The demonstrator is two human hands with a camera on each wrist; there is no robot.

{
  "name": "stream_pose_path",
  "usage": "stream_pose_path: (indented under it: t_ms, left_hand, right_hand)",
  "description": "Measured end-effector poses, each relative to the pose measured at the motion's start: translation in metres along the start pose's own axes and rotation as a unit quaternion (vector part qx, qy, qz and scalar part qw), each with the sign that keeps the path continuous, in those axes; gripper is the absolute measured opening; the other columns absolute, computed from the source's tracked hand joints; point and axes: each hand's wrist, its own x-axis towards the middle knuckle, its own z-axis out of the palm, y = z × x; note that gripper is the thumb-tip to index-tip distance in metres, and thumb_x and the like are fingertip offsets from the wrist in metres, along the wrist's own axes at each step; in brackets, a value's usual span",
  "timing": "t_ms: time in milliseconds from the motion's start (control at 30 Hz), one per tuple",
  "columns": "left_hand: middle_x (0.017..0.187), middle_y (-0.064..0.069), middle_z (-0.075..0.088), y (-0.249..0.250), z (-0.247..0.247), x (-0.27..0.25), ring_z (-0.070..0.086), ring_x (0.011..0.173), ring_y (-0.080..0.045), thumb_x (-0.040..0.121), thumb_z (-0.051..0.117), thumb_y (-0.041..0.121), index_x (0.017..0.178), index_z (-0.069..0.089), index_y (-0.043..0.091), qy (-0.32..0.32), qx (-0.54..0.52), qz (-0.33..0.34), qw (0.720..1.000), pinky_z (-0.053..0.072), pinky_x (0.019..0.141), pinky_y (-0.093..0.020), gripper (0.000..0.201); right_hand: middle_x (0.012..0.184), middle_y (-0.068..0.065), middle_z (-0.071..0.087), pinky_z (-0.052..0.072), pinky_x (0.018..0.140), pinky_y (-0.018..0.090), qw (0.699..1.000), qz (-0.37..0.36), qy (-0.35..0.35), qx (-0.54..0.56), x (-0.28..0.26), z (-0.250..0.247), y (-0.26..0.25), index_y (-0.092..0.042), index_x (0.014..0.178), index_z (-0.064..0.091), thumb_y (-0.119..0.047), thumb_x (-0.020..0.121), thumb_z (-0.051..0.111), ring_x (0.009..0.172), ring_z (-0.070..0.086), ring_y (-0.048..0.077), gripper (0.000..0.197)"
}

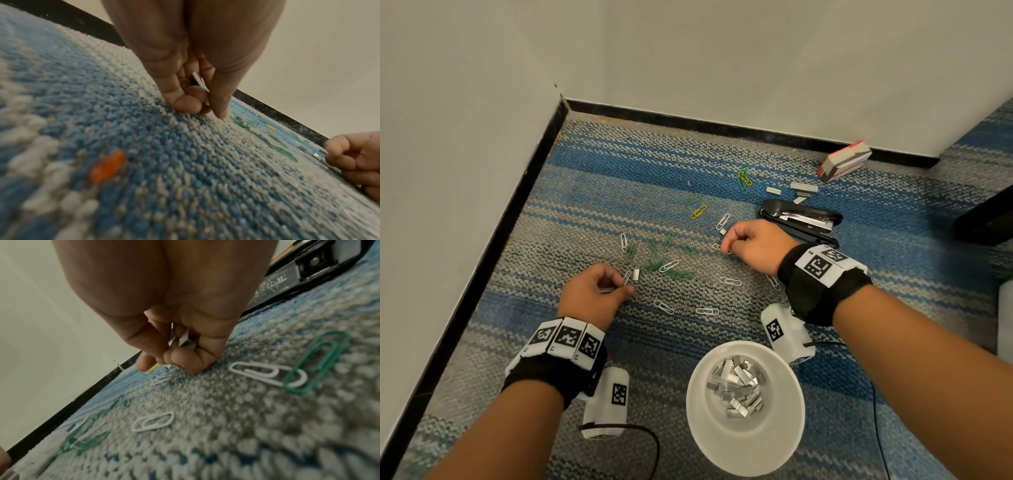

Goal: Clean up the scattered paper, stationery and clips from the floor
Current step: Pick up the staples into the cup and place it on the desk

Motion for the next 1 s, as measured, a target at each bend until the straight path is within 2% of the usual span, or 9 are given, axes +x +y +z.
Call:
stream_pose_path:
  t_ms: [133,300,433,500,567,633,733,900,1000]
  left_hand:
    - [0.063,0.002,0.058,0.002,-0.001,-0.002,0.054,0.065,-0.016,0.065,0.082,0.013,0.06,0.052,0.018,0.007,-0.003,-0.006,1.0,0.038,0.058,-0.022,0.031]
    - [0.066,0.004,0.055,0.007,-0.003,-0.003,0.052,0.065,-0.011,0.062,0.083,0.01,0.067,0.05,0.024,-0.003,-0.015,0.005,1.0,0.038,0.06,-0.019,0.036]
    - [0.066,0.004,0.056,0.008,-0.002,-0.001,0.051,0.063,-0.008,0.071,0.077,0.008,0.086,0.059,0.023,-0.01,0.013,0.032,0.999,0.042,0.068,-0.026,0.028]
    - [0.063,0.004,0.053,0.01,0.001,-0.001,0.05,0.06,-0.01,0.077,0.073,0.012,0.095,0.061,0.021,-0.003,0.039,0.055,0.998,0.042,0.063,-0.026,0.023]
    - [0.061,0.003,0.048,0.013,0.004,0.0,0.048,0.058,-0.013,0.08,0.07,0.02,0.099,0.062,0.022,0.001,0.08,0.092,0.993,0.036,0.058,-0.024,0.021]
    - [0.059,0.006,0.042,0.015,0.007,0.001,0.042,0.056,-0.01,0.08,0.069,0.023,0.097,0.065,0.02,0.006,0.123,0.118,0.985,0.032,0.059,-0.025,0.018]
    - [0.061,0.006,0.04,0.016,0.009,0.003,0.042,0.058,-0.013,0.08,0.07,0.023,0.092,0.066,0.016,0.018,0.134,0.104,0.985,0.031,0.062,-0.025,0.015]
    - [0.067,0.003,0.049,0.018,0.008,-0.003,0.047,0.063,-0.014,0.076,0.073,0.03,0.076,0.058,0.021,0.042,0.055,0.056,0.996,0.033,0.059,-0.026,0.018]
    - [0.066,0.002,0.051,0.015,0.006,-0.005,0.047,0.061,-0.016,0.078,0.07,0.022,0.069,0.048,0.023,0.041,-0.043,0.001,0.998,0.035,0.061,-0.028,0.024]
  right_hand:
    - [0.059,-0.011,0.05,0.033,0.051,0.019,1.0,-0.003,0.006,0.009,0.001,0.001,-0.001,-0.02,0.092,0.068,-0.011,0.087,0.051,0.051,0.043,0.006,0.02]
    - [0.059,-0.009,0.049,0.033,0.046,0.012,0.997,0.0,0.072,-0.008,0.004,-0.001,0.002,-0.022,0.09,0.065,-0.017,0.084,0.058,0.053,0.044,0.006,0.01]
    - [0.073,0.002,0.059,0.04,0.062,0.024,0.991,0.021,0.116,-0.056,0.006,-0.001,0.011,-0.022,0.101,0.057,-0.018,0.084,0.058,0.07,0.056,0.02,0.018]
    - [0.08,0.003,0.06,0.042,0.071,0.025,0.987,0.019,0.126,-0.093,0.006,0.0,0.015,-0.021,0.107,0.054,-0.021,0.085,0.059,0.078,0.056,0.022,0.023]
    - [0.078,0.001,0.058,0.041,0.071,0.024,0.985,0.005,0.136,-0.109,0.005,0.0,0.017,-0.021,0.105,0.055,-0.022,0.085,0.061,0.076,0.055,0.021,0.021]
    - [0.071,-0.002,0.055,0.039,0.066,0.023,0.983,-0.004,0.145,-0.111,0.005,0.0,0.019,-0.018,0.096,0.057,-0.02,0.086,0.061,0.071,0.053,0.019,0.011]
    - [0.072,0.0,0.057,0.044,0.068,0.026,0.983,-0.008,0.153,-0.1,0.003,0.0,0.021,-0.016,0.088,0.057,-0.019,0.087,0.06,0.07,0.052,0.018,0.005]
    - [0.073,0.001,0.055,0.039,0.066,0.026,0.984,-0.031,0.13,-0.115,0.003,-0.001,0.022,-0.018,0.105,0.054,-0.025,0.088,0.058,0.07,0.053,0.022,0.018]
    - [0.074,0.002,0.056,0.041,0.065,0.026,0.981,-0.03,0.109,-0.155,0.006,-0.002,0.019,-0.021,0.106,0.056,-0.027,0.088,0.06,0.071,0.056,0.024,0.02]
